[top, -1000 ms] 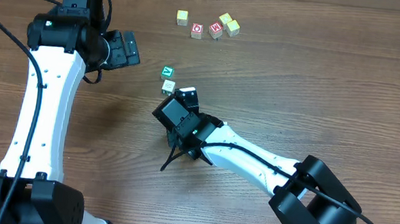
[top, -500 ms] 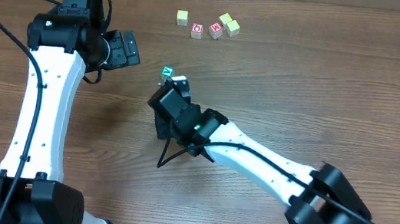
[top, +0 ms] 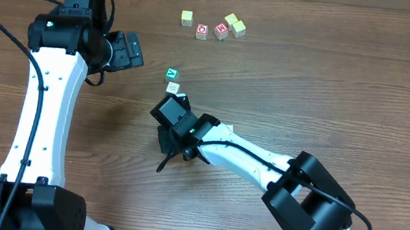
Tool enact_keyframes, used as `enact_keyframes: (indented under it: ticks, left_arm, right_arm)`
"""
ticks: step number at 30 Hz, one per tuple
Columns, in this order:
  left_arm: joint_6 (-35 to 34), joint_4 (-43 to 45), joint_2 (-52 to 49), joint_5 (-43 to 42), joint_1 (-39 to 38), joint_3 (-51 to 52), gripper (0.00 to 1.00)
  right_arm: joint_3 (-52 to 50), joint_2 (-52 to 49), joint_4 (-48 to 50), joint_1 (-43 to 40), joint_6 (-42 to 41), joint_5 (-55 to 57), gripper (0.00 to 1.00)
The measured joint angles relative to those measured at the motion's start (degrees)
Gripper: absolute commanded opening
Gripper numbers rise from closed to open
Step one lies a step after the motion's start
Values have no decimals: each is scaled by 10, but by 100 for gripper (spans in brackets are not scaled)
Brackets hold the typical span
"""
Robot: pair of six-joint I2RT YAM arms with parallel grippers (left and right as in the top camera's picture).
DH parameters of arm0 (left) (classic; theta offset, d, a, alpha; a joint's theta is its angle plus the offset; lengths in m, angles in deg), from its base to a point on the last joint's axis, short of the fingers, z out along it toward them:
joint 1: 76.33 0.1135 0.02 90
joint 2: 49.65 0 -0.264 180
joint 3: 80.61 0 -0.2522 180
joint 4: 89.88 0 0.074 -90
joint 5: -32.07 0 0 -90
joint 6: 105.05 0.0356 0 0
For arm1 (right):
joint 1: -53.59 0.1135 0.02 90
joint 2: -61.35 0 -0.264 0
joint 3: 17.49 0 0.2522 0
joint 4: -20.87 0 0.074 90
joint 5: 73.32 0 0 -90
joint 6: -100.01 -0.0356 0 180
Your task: Flip 5 blocks
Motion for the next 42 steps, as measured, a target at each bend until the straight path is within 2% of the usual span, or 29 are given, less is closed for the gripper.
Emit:
enact_keyframes:
  ticks: [15, 22, 42]
  left_arm:
    - [0, 0, 0, 0, 0, 0, 100]
    - [0, 0, 0, 0, 0, 0, 100]
    - [0, 0, 0, 0, 0, 0, 100]
  right_arm:
    - [3, -1, -31, 0, -2, 60, 4]
    - [34, -1, -15, 0, -3, 65, 4]
    - [19, -1, -8, 1, -3, 86, 4]
